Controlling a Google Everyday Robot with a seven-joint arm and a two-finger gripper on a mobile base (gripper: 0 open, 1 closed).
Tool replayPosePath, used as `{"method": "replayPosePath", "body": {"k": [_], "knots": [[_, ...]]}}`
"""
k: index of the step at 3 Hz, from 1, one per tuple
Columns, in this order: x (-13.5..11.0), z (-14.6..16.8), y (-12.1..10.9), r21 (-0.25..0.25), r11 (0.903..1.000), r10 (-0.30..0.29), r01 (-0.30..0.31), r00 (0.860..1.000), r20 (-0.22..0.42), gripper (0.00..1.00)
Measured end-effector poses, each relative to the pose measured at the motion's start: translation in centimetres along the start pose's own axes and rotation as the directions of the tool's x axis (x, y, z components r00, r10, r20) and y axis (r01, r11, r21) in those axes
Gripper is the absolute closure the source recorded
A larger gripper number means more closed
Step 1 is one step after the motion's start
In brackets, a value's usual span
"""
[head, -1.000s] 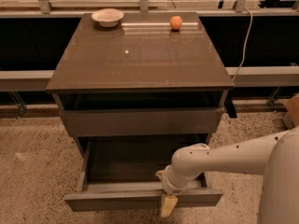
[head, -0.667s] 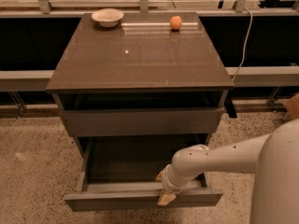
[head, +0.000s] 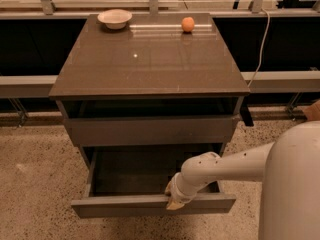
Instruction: Close middle drawer
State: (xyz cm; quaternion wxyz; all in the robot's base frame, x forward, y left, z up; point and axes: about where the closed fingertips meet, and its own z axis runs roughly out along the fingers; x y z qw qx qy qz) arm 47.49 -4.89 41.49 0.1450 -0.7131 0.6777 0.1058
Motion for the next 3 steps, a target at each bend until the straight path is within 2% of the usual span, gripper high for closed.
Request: {"method": "replayPosePath", "body": {"k": [1, 3], "knots": [[0.0, 0.0, 0.0, 0.000, 1.0000, 0.000, 0.000, 1.000, 0.000, 0.56], [-0.7, 0.0, -7.1, 0.069, 0.9974, -0.022, 0.022, 1.000, -0.002, 0.31]]}}
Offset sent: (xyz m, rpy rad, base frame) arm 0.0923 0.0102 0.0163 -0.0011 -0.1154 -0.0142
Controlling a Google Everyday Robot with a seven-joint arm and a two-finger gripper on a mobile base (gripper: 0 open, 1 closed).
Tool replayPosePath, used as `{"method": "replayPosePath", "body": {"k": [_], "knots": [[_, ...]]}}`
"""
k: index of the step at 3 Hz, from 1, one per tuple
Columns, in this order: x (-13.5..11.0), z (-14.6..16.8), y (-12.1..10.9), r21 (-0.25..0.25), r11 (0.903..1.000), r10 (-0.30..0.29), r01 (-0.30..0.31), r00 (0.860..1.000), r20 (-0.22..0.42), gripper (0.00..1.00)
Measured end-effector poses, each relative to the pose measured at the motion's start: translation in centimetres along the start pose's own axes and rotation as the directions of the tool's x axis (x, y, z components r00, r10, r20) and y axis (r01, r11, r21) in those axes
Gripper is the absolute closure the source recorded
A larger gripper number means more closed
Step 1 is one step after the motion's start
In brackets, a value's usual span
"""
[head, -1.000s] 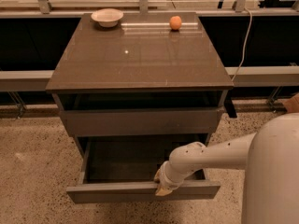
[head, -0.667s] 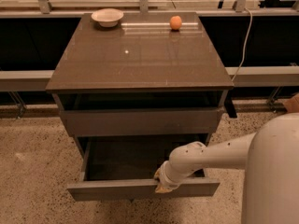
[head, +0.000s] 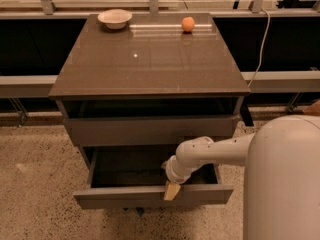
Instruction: Close middle drawer
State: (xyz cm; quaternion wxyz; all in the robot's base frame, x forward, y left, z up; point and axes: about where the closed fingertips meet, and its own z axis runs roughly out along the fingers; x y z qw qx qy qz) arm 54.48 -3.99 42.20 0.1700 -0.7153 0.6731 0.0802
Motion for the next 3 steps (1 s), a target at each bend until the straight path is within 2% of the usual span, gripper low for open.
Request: {"method": "replayPosePath", "body": {"k": [1, 2, 3], "knots": [[-0.5, 0.2, -2.9, 0.027, 0.9996, -0.011, 0.011, 1.000, 0.007, 0.09], [-1.0, 0.2, -4.1, 0.047, 0.9987, -0.018, 0.017, 1.000, 0.021, 0.08], [-1.7, -0.5, -3.8, 0.077, 0.9968, -0.021, 0.018, 0.999, 0.047, 0.08]]}}
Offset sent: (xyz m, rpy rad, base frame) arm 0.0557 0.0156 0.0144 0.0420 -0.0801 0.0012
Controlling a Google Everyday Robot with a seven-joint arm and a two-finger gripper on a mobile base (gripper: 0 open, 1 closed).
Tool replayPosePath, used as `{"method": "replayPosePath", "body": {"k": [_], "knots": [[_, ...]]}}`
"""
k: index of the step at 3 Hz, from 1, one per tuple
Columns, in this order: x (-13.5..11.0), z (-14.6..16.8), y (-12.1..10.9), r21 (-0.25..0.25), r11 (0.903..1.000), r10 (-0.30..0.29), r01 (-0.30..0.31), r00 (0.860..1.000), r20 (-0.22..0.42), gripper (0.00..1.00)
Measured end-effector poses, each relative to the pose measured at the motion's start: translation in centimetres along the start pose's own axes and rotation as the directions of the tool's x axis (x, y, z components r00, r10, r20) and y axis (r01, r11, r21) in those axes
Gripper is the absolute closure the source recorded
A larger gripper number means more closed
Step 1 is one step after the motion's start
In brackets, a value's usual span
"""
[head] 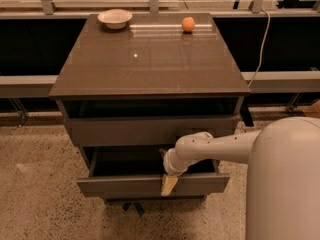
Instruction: Close middle drawer
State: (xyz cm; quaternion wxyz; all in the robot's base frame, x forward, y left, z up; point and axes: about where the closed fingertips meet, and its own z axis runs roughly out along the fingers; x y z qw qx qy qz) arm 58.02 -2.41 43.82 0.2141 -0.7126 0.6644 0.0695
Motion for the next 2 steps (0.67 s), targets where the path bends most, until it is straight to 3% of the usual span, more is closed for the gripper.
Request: {"method": "replayPosePath", "body": {"k": [1, 2], "knots": [[-1.3, -1.6, 1.9, 0.020, 0.9998, 0.003, -0.004, 0.998, 0.064, 0.23], [-3.0, -2.8, 5.2, 0.026, 0.9994, 0.018, -0.023, 0.984, 0.175, 0.41]]}}
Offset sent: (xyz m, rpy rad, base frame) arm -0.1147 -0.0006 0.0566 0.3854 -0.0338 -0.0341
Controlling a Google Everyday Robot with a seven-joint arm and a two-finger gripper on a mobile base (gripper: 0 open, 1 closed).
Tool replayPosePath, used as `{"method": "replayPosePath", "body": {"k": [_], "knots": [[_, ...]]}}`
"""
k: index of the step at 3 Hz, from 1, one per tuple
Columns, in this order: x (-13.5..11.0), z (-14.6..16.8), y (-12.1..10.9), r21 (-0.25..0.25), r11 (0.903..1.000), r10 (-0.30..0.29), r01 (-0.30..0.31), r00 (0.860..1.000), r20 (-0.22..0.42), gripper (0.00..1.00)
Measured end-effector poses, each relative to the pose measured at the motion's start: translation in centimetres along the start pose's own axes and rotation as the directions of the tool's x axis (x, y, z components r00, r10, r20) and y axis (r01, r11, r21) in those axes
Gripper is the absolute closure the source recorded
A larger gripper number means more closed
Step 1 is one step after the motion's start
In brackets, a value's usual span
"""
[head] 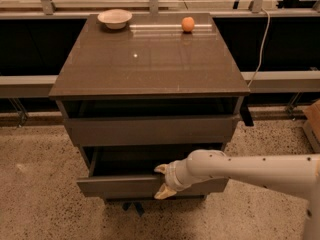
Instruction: Close middle drawer
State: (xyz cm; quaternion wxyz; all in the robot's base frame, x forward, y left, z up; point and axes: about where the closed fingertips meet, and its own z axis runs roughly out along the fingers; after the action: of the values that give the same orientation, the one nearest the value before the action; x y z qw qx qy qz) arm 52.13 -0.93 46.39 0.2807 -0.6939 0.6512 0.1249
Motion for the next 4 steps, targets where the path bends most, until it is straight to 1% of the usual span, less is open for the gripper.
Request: {"method": "replayPosePath", "body": {"k": [1, 2, 3, 4], "knots": [[-2.4, 0.0, 2.9, -0.032, 0.9985, 0.049, -0.044, 0.982, 0.183, 0.64], [-3.0, -0.1, 4.9, -0.038, 0.9947, 0.103, -0.095, 0.914, 0.393, 0.87], [1.1, 1.4, 7.1, -0.048, 0.9793, 0.194, -0.196, 0.845, 0.498, 1.00], [3.8, 6.2, 9.2, -0.131, 0.9481, 0.311, -0.290, 0.754, 0.579, 1.00]]}}
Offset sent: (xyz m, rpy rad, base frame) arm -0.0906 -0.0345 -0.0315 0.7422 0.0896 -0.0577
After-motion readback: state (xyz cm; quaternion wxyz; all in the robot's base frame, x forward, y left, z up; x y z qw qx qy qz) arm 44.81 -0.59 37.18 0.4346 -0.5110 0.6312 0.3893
